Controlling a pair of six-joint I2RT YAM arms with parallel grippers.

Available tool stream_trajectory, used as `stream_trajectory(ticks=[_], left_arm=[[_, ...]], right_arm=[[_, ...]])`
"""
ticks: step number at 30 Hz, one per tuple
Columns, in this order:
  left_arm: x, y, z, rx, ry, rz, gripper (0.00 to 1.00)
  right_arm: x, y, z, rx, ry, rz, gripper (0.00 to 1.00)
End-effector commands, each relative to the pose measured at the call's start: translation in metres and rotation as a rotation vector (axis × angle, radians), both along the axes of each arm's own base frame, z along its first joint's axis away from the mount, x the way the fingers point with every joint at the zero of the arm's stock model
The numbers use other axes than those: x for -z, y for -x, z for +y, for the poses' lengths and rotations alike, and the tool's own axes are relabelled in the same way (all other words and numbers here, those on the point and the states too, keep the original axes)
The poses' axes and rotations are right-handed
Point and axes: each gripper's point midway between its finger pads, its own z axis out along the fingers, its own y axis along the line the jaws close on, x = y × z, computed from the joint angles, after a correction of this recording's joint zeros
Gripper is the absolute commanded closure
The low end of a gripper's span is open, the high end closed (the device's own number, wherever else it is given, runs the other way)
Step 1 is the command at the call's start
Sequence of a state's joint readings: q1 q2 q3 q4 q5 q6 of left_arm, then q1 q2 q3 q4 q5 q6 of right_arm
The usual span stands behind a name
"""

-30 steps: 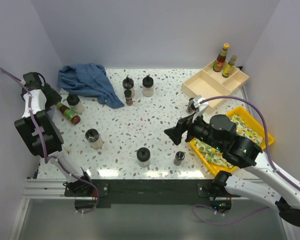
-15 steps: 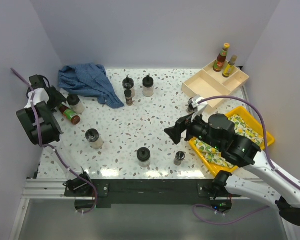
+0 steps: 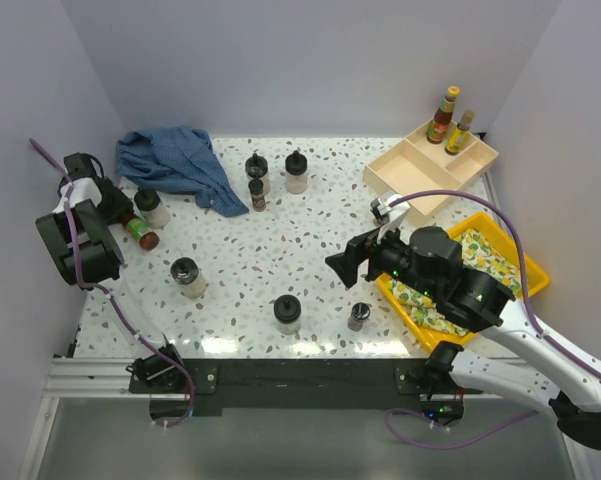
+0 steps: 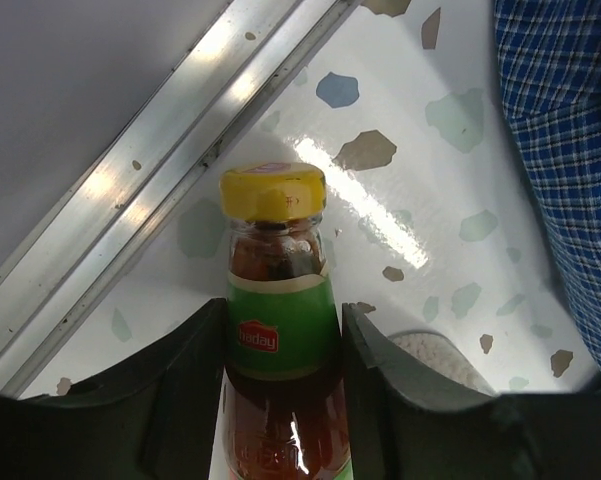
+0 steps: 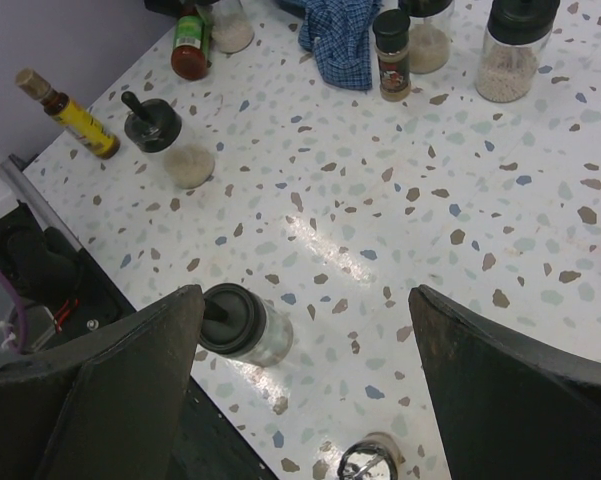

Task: Organize the condiment bottles
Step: Pick up the bottle from the center of the board.

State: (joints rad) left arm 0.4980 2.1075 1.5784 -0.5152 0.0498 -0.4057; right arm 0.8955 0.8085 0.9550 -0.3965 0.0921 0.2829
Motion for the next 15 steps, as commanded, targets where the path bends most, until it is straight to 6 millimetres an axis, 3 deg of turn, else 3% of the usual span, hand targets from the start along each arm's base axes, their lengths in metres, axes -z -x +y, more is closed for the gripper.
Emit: stream_trajectory(ticks=[1, 4, 8, 15], left_arm=[[-0.056, -0.004, 0.014, -0.051, -0.064, -0.08, 1.0], [-0.1, -0.009, 0.011, -0.05, -0.102, -0.156, 1.0], [-0.152, 0.001, 0.012, -0.074, -0.182, -0.215, 1.0], [-0.202, 0.016, 0.006, -0.054, -0.253, -0.281, 1.0]], right_arm=[[-0.028, -0.001, -0.004, 0.019, -0.067, -0.048, 0.12], [-0.03, 0.003, -0.004, 0.009, -0.055, -0.036, 0.12], [-0.039, 0.008, -0.011, 0.014, -0.056, -0.026, 0.12], [-0.048, 0.022, -0.015, -0.006, -0.15, -0.003, 0.13]])
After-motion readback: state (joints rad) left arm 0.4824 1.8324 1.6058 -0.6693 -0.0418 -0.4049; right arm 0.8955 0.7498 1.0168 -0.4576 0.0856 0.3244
